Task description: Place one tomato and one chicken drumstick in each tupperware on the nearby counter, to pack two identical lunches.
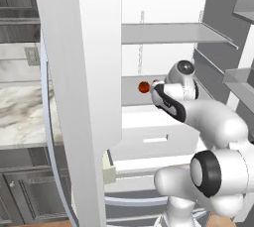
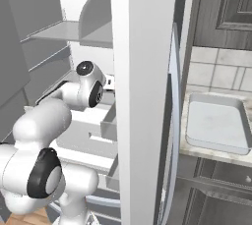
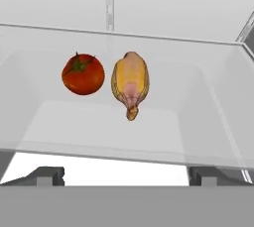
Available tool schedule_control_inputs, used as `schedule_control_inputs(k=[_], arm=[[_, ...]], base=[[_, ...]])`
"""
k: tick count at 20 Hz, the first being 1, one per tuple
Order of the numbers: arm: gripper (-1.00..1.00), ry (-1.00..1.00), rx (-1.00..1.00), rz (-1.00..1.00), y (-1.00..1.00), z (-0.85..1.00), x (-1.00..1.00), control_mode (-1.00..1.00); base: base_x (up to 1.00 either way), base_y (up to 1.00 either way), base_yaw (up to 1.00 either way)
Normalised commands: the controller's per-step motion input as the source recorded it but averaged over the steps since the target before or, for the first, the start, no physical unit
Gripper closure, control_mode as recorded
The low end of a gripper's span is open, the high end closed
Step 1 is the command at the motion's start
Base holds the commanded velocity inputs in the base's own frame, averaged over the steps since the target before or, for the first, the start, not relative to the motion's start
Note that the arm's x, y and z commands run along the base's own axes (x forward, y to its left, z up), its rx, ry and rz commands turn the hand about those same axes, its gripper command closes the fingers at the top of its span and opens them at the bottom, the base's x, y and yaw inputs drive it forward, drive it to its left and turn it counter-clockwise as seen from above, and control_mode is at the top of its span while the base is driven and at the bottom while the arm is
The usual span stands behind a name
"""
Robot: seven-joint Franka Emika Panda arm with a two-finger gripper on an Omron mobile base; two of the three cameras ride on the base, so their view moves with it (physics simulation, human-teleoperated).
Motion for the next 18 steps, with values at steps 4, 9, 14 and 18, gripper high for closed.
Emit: schedule_control_inputs(k=[4,9,14,18], arm=[[-1.0,0.0,0.0,0.0,-0.01,-0.19,0.4,-1.0],[-1.0,0.0,0.0,0.0,-0.07,-0.17,0.39,-1.0],[-1.0,0.01,0.0,0.0,-0.07,-0.17,0.4,-1.0],[-1.0,0.03,0.0,0.0,-0.01,-0.18,0.39,-1.0]], base=[[0.0,0.0,0.0],[0.0,0.0,0.0],[0.0,0.0,0.0],[0.0,0.0,0.0]])
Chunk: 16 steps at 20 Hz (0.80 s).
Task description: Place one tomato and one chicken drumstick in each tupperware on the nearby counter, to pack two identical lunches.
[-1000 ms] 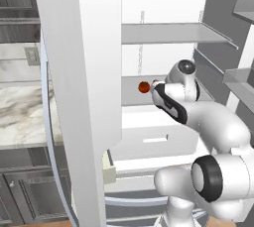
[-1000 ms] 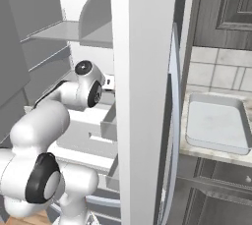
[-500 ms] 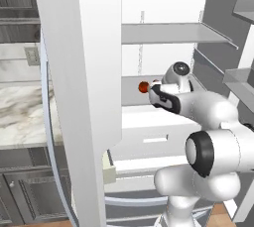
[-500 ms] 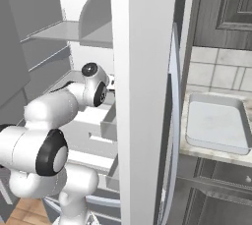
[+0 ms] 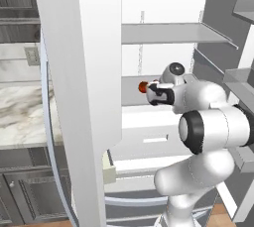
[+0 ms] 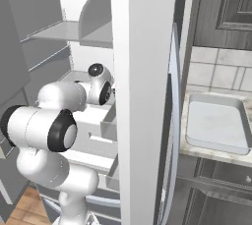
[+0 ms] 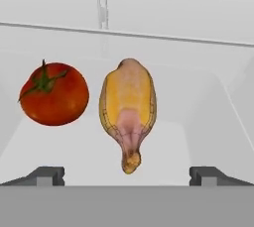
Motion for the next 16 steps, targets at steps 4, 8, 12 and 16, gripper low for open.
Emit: schedule_control_inputs(k=[4,8,12,16], arm=[[-1.0,0.02,0.0,0.0,0.0,-0.2,0.4,-1.0],[-1.0,0.02,0.0,0.0,-0.02,-0.17,0.39,-1.0],[-1.0,0.02,0.0,0.0,-0.02,-0.16,0.4,-1.0],[-1.0,0.02,0.0,0.0,-0.01,-0.19,0.38,-1.0]], base=[[0.0,0.0,0.0],[0.0,0.0,0.0],[0.0,0.0,0.0],[0.0,0.0,0.0]])
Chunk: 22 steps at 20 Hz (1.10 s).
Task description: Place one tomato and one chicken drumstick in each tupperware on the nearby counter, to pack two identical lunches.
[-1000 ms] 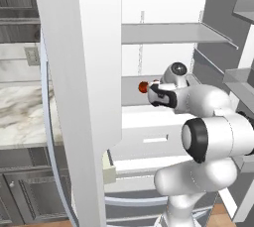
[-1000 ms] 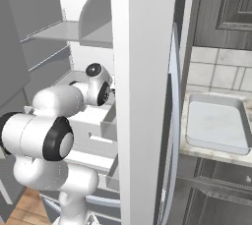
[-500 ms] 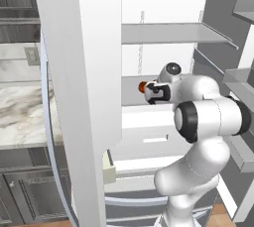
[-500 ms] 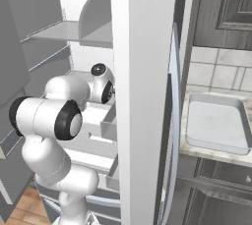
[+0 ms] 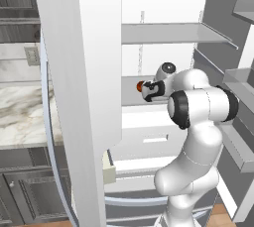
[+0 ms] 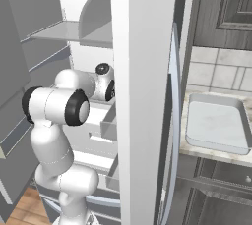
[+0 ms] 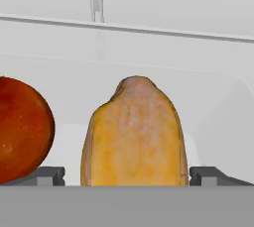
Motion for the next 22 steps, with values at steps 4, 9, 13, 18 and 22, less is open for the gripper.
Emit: schedule_control_inputs(k=[4,9,13,18,22], arm=[[-1.0,0.02,0.0,0.0,-0.04,-0.22,0.39,-1.0],[1.0,0.03,0.0,0.0,-0.01,-0.25,0.27,-1.0],[1.0,0.11,0.0,0.0,0.0,-0.41,0.01,-1.0],[1.0,0.0,0.0,0.01,0.0,-0.38,-0.8,-1.0],[1.0,-0.11,0.0,0.04,0.21,-0.01,-1.0,-1.0]], base=[[0.0,0.0,0.0],[0.0,0.0,0.0],[0.0,0.0,0.0],[0.0,0.0,0.0],[0.0,0.0,0.0]])
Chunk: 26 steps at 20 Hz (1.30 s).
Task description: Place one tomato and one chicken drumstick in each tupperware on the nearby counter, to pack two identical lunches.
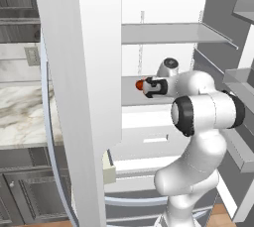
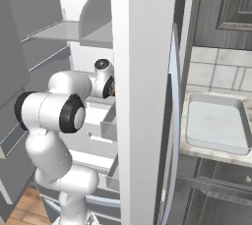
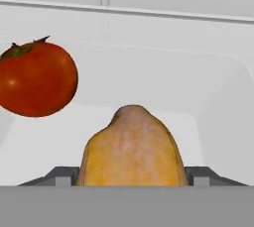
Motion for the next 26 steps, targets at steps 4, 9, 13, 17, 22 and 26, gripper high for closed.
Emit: schedule_control_inputs(k=[4,9,13,17,22,26], arm=[[1.0,-0.17,0.0,0.01,0.3,0.25,-0.99,-1.0],[1.0,-0.11,0.0,0.07,0.16,0.57,-0.67,-1.0],[1.0,-0.06,0.0,0.09,0.0,0.29,-0.59,-1.0],[1.0,0.0,0.0,0.02,0.0,0.01,-0.17,1.0],[1.0,0.0,0.0,0.0,0.0,0.0,0.0,1.0],[1.0,0.0,0.0,0.0,0.0,0.0,0.0,1.0]], base=[[0.0,0.0,0.0],[0.0,0.0,0.0],[0.0,0.0,0.0],[-0.67,0.0,0.08],[-1.0,0.1,0.06],[-0.98,0.1,0.0]])
